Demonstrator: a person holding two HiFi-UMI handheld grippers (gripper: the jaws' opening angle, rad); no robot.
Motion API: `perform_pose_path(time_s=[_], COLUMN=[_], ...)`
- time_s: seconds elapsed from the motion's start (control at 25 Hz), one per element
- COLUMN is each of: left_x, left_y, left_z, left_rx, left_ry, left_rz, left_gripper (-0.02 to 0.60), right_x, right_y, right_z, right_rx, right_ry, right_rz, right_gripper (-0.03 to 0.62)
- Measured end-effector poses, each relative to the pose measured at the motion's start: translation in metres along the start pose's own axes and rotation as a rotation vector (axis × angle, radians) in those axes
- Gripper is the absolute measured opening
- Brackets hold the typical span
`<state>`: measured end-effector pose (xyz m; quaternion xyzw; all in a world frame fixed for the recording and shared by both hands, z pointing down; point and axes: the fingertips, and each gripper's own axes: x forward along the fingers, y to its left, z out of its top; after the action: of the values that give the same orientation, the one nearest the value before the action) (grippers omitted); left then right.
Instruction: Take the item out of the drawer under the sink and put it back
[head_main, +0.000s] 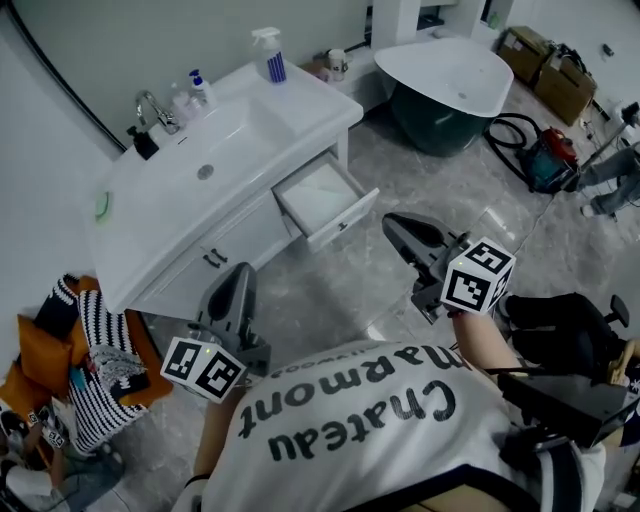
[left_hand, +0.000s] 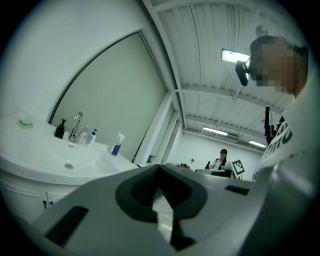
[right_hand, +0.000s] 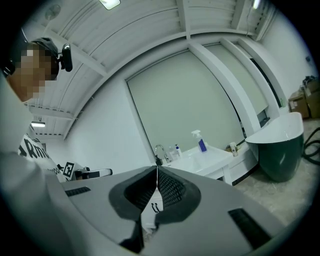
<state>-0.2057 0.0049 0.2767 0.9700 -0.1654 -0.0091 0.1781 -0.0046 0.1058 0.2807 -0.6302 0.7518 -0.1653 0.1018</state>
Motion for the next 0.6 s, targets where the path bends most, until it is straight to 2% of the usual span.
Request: perform_pose_path(time_s=[0.6], left_x=[0.018], left_y=[0.023], left_z=[0.002], left_rx=[0.0], left_ry=[0.013], left_rz=[-0.011], left_gripper=[0.006], right_x=[0.025], right_y=[-0.009], right_z=[0.005], right_rx=[-0.001], right_ry=[-0.009], right_rz=[-0.011], right_gripper=[0.012])
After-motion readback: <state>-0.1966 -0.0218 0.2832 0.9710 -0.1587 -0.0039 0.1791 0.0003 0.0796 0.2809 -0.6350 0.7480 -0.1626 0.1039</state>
